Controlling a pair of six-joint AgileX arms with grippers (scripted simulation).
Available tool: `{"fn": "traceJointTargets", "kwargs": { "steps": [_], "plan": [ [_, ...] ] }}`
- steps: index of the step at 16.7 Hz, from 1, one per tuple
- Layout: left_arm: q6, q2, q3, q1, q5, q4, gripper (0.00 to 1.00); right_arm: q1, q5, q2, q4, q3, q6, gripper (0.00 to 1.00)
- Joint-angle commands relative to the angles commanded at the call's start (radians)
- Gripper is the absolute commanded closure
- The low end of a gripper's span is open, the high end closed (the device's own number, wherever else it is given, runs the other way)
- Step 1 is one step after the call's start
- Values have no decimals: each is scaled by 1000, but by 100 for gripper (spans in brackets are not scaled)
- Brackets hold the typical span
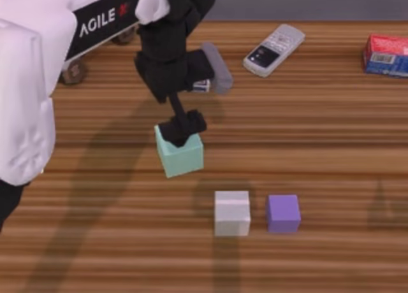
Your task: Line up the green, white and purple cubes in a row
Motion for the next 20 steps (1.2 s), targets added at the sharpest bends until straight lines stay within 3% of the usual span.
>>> {"fn": "traceJointTargets", "kwargs": {
  "steps": [8, 13, 20],
  "plan": [
    [2, 75, -188, -3, 0, 269, 0, 0, 0, 0, 0, 0, 0, 0],
    [3, 86, -206, -3, 1, 292, 0, 0, 0, 0, 0, 0, 0, 0],
    [3, 86, -206, -3, 1, 292, 53, 0, 0, 0, 0, 0, 0, 0]
  ]
}}
